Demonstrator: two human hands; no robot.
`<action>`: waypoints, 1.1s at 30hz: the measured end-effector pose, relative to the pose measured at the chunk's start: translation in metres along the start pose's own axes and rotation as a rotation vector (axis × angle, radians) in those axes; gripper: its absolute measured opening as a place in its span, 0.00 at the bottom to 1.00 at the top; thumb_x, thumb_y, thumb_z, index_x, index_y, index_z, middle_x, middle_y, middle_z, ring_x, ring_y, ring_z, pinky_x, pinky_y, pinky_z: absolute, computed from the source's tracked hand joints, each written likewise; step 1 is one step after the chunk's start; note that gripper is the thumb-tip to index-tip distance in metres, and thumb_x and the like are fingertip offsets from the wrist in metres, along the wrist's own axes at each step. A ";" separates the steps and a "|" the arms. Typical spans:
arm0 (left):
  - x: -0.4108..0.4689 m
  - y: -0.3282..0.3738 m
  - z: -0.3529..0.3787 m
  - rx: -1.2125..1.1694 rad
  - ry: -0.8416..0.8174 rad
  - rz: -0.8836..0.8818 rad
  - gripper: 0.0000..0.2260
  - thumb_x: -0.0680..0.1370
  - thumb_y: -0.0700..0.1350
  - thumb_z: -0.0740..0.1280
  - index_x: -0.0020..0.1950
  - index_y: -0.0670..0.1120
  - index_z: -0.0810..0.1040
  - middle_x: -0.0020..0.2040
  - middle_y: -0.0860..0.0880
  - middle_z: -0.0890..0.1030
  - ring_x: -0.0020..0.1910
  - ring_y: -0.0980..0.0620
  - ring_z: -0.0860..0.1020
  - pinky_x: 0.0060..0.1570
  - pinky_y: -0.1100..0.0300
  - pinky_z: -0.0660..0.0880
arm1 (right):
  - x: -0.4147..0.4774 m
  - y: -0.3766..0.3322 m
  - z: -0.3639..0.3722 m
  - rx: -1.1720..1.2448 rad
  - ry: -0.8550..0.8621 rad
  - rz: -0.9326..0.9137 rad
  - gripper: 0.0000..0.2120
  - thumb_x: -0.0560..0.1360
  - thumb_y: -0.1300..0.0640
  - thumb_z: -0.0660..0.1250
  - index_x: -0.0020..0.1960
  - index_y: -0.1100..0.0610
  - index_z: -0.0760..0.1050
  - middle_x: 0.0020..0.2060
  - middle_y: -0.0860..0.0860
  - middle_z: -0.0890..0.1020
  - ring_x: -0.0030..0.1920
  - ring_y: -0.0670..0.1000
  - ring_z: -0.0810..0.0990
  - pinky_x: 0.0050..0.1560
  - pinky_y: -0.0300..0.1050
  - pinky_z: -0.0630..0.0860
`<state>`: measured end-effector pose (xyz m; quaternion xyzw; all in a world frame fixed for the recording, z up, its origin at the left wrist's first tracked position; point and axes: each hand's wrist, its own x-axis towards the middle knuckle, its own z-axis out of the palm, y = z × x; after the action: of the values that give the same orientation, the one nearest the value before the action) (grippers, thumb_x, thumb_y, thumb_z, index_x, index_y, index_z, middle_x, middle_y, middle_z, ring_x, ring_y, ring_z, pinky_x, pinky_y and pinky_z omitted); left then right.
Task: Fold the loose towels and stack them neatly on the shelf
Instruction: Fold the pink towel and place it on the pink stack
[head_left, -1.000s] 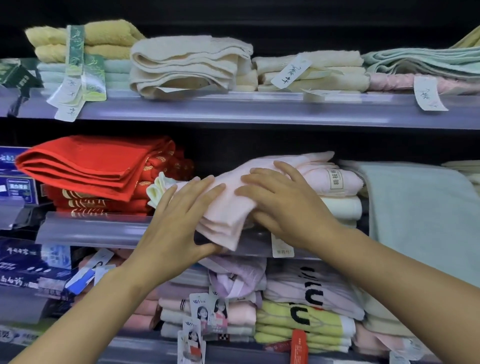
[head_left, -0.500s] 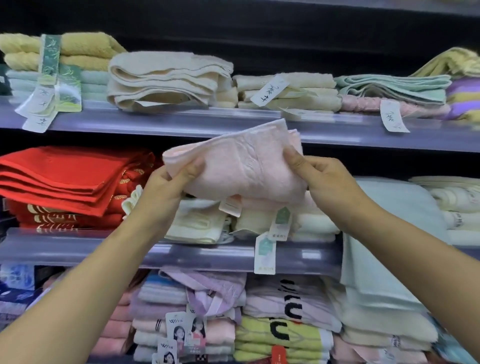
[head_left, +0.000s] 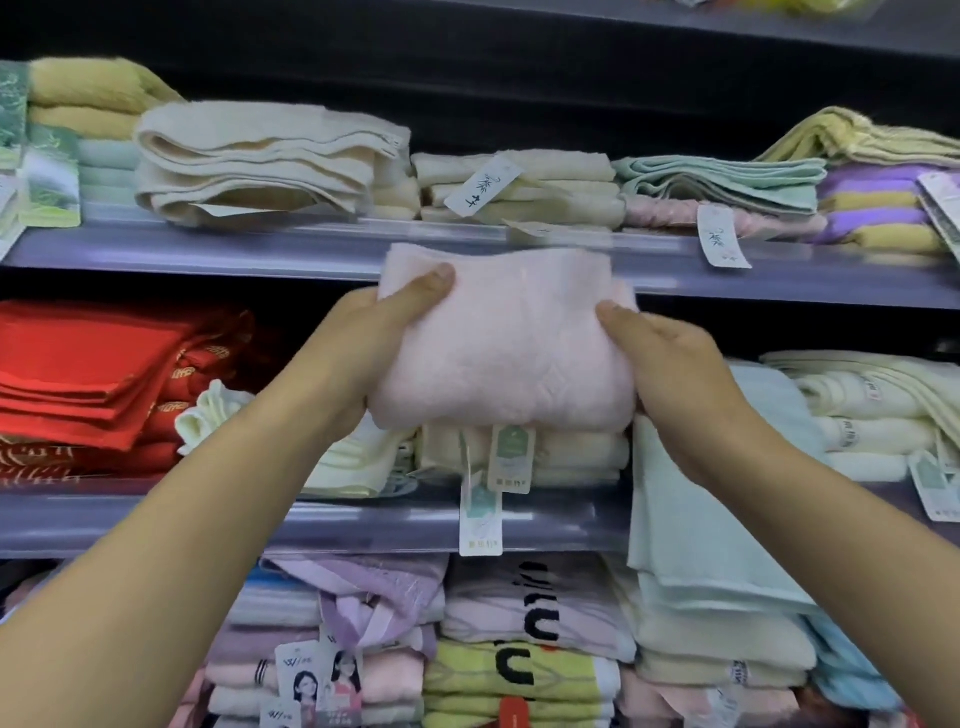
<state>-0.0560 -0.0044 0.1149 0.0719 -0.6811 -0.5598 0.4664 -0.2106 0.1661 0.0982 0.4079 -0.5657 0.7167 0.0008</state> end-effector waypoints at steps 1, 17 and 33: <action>0.000 -0.003 0.001 0.026 -0.004 -0.029 0.17 0.74 0.58 0.72 0.52 0.45 0.84 0.45 0.49 0.89 0.48 0.46 0.86 0.48 0.52 0.81 | 0.000 0.004 -0.001 -0.023 -0.001 0.081 0.20 0.78 0.47 0.68 0.48 0.67 0.79 0.39 0.60 0.81 0.36 0.51 0.78 0.36 0.43 0.72; 0.007 -0.027 -0.015 0.109 0.091 -0.038 0.17 0.69 0.49 0.76 0.55 0.44 0.84 0.51 0.45 0.87 0.52 0.43 0.84 0.52 0.48 0.79 | 0.009 -0.001 0.005 0.002 -0.275 0.219 0.16 0.71 0.56 0.76 0.54 0.64 0.83 0.49 0.56 0.88 0.50 0.54 0.87 0.50 0.47 0.83; 0.058 -0.012 0.000 0.252 0.131 -0.257 0.11 0.73 0.49 0.69 0.50 0.45 0.85 0.48 0.42 0.87 0.44 0.43 0.84 0.46 0.53 0.79 | 0.068 -0.005 0.023 -0.201 -0.042 0.310 0.05 0.77 0.59 0.69 0.49 0.60 0.79 0.32 0.54 0.81 0.20 0.49 0.79 0.18 0.33 0.69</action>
<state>-0.0934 -0.0447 0.1369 0.2523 -0.6991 -0.5193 0.4218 -0.2402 0.1181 0.1428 0.3284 -0.6904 0.6395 -0.0806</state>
